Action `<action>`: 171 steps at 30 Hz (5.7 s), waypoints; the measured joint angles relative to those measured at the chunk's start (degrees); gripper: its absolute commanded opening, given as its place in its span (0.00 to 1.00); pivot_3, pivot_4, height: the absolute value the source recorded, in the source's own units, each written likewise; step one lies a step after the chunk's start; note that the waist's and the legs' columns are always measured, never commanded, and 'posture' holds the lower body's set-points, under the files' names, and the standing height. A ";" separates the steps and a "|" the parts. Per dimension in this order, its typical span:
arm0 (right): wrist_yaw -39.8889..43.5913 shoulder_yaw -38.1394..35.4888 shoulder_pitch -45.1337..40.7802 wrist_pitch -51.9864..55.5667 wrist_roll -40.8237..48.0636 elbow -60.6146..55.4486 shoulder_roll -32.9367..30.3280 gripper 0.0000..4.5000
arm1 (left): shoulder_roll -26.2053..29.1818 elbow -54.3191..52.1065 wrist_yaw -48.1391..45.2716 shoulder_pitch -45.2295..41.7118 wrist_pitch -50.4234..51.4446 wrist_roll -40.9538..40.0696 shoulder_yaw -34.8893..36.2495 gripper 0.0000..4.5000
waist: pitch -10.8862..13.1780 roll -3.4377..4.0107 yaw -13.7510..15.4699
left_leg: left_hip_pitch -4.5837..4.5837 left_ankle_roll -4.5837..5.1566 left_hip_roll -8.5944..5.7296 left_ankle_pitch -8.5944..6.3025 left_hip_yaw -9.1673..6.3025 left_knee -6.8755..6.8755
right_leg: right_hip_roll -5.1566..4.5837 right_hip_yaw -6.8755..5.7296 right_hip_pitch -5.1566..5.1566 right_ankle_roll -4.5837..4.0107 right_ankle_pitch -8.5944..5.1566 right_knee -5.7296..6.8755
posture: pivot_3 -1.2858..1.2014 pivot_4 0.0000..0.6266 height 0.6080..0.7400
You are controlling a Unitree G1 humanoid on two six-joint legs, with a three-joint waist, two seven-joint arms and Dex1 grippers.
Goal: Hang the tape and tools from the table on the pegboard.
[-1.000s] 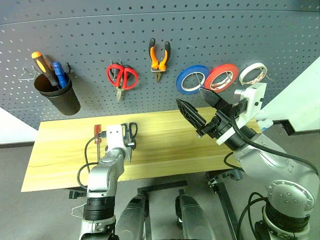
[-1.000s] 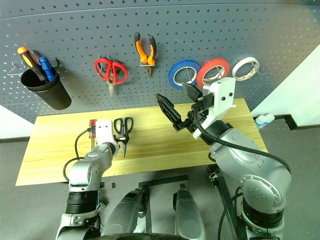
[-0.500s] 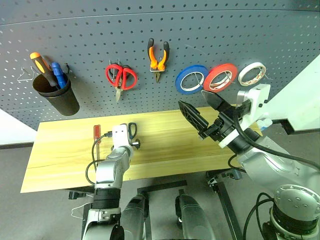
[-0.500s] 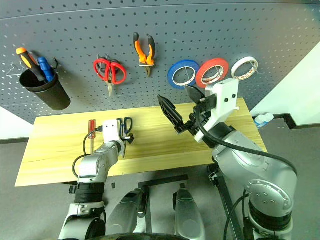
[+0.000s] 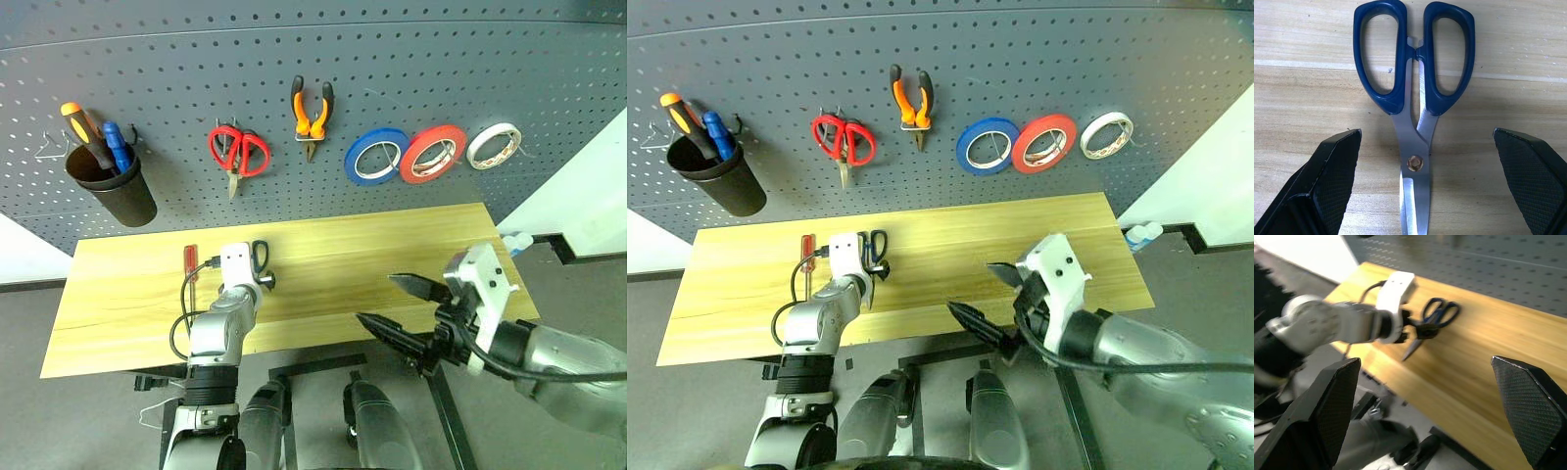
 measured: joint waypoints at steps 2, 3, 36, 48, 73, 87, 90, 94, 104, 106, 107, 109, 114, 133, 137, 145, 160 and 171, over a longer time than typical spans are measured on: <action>1.31 -1.39 0.45 -1.46 0.66 -0.25 -1.13 0.99 | 0.01 0.00 0.07 0.08 -0.02 0.03 0.08 1.00 | 0.00 0.00 0.02 | -0.02 0.09 0.00 -0.05 0.00 0.14 | 0.00 0.00 0.07 0.07 0.04 -0.05 | 0.48 0.45 1.00; 1.85 -2.16 0.43 -2.31 0.85 -0.23 -1.42 0.99 | 0.01 0.01 0.14 0.15 -0.05 0.07 0.11 1.00 | 0.00 0.00 0.04 | -0.06 0.15 0.00 -0.09 0.00 0.25 | 0.00 0.00 0.09 0.11 0.06 -0.06 | 0.47 0.45 1.00; 0.92 -4.67 2.60 -11.23 2.98 -1.01 -6.45 0.99 | -1.27 10.20 2.80 -4.68 -5.09 3.18 1.58 1.00 | 0.10 -0.13 1.65 | -0.23 0.41 -0.02 -0.27 0.06 0.45 | -0.10 0.08 0.18 0.29 0.16 -0.49 | 0.47 0.46 1.00; -0.07 -3.65 2.42 -12.28 3.01 -1.02 -7.28 0.99 | -0.48 12.61 2.70 -5.02 -6.85 3.60 1.57 1.00 | 0.10 -0.12 1.62 | -0.25 0.48 -0.01 -0.31 0.06 0.41 | -0.11 0.08 0.26 0.37 0.21 -0.76 | 0.46 0.47 1.00; -2.53 -0.64 0.37 -13.75 2.83 -1.02 -7.66 1.00 | -0.51 12.47 1.11 -5.14 -6.32 4.58 -0.85 0.14 | 0.09 -0.10 1.75 | -0.23 0.66 -0.03 -0.43 0.06 0.39 | -0.17 0.08 0.49 0.51 0.30 -1.23 | 0.47 0.47 1.00; -3.17 0.85 0.12 -14.12 1.27 -1.02 -7.65 1.00 | -0.47 11.15 0.43 -4.54 -5.20 4.59 -1.71 0.13 | 0.09 -0.10 1.77 | -0.24 0.68 -0.03 -0.45 0.07 0.37 | -0.18 0.08 0.49 0.51 0.30 -1.27 | 0.47 0.46 1.00; -3.18 0.85 0.14 -14.12 0.77 -1.02 -7.64 1.00 | -0.49 10.77 0.20 -4.27 -5.08 4.60 -1.82 0.13 | 0.09 -0.10 1.76 | -0.24 0.68 -0.03 -0.45 0.07 0.37 | -0.18 0.08 0.49 0.51 0.29 -1.29 | 0.47 0.46 1.00; -3.18 0.99 0.14 -14.12 0.48 -1.02 -7.62 1.00 | -0.47 10.56 -0.06 -4.07 -5.07 4.61 -2.16 0.13 | 0.09 -0.10 1.77 | -0.24 0.69 -0.03 -0.46 0.07 0.36 | -0.18 0.08 0.49 0.51 0.29 -1.31 | 0.47 0.46 1.00; -3.27 2.33 0.05 -14.12 -0.32 -1.02 -7.62 1.00 | -0.75 7.25 -2.91 -2.24 -3.20 4.50 -4.31 0.11 | 0.10 -0.10 1.77 | -0.29 0.70 -0.04 -0.47 0.07 0.33 | -0.19 0.08 0.46 0.51 0.30 -1.36 | 0.47 0.45 1.00; -3.29 2.46 0.00 -14.12 -0.47 -1.02 -7.62 1.00 | -1.11 6.37 -3.90 -1.89 -2.47 4.44 -5.27 0.11 | 0.10 -0.10 1.77 | -0.32 0.71 -0.04 -0.47 0.07 0.33 | -0.19 0.08 0.44 0.51 0.29 -1.36 | 0.47 0.44 1.00; -3.30 2.47 -0.01 -14.12 -0.49 -1.02 -7.62 1.00 | -1.18 6.14 -4.11 -1.87 -2.33 4.42 -5.49 0.11 | 0.11 -0.10 1.76 | -0.33 0.71 -0.04 -0.47 0.07 0.32 | -0.19 0.08 0.42 0.51 0.29 -1.36 | 0.47 0.44 1.00; -3.31 2.49 -0.02 -14.12 -0.54 -1.02 -7.61 1.00 | -1.26 5.55 -4.51 -1.84 -2.20 4.43 -5.74 0.11 | 0.11 -0.10 1.72 | -0.32 0.71 -0.04 -0.47 0.07 0.32 | -0.19 0.08 0.42 0.51 0.29 -1.36 | 0.47 0.44 1.00; -3.32 2.50 0.04 -14.12 -0.59 -1.02 -7.60 1.00 | -1.21 5.51 -4.81 -1.31 -2.17 4.45 -5.74 0.11 | 0.11 -0.10 1.70 | -0.33 0.71 -0.04 -0.47 0.08 0.31 | -0.19 0.08 0.41 0.52 0.29 -1.37 | 0.47 0.45 1.00; -3.36 2.62 0.34 -14.11 -2.22 -1.02 -7.47 1.00 | 6.30 -8.52 -15.67 5.84 -1.12 4.51 -14.77 0.11 | 0.13 -0.05 1.73 | -0.34 0.72 -0.03 -0.48 0.07 0.26 | -0.21 0.10 0.39 0.50 0.29 -1.41 | 0.47 0.44 1.00; -3.38 2.87 0.35 -14.11 -2.72 -1.02 -7.18 1.00 | 7.77 -10.40 -17.64 6.03 -1.19 4.50 -16.24 0.11 | 0.14 -0.04 1.77 | -0.36 0.72 -0.03 -0.48 0.08 0.26 | -0.21 0.10 0.39 0.50 0.29 -1.43 | 0.48 0.43 1.00; -2.80 3.05 0.36 -14.12 -3.85 -0.99 -6.06 1.00 | 9.31 -13.57 -21.13 3.89 -3.60 4.45 -18.38 0.11 | 0.13 -0.03 1.79 | -0.36 0.72 -0.03 -0.48 0.08 0.25 | -0.21 0.09 0.39 0.50 0.29 -1.43 | 0.48 0.41 1.00; 6.21 -8.18 8.42 -16.34 -3.88 -0.65 -1.98 1.00 | 17.90 -15.92 -27.98 4.04 -15.42 5.91 -20.71 0.11 | 0.05 0.08 1.88 | -0.30 0.72 -0.05 -0.48 0.09 0.24 | -0.21 0.10 0.44 0.50 0.30 -1.43 | 0.48 0.36 1.00; 9.43 -11.09 11.47 -16.55 -8.02 0.28 -0.20 1.00 | 23.91 -19.70 -33.04 8.13 -29.13 7.21 -20.67 0.11 | -0.27 0.51 1.79 | -0.23 0.69 -0.04 -0.46 0.12 0.24 | -0.20 0.12 0.44 0.50 0.31 -1.35 | 0.49 0.32 1.00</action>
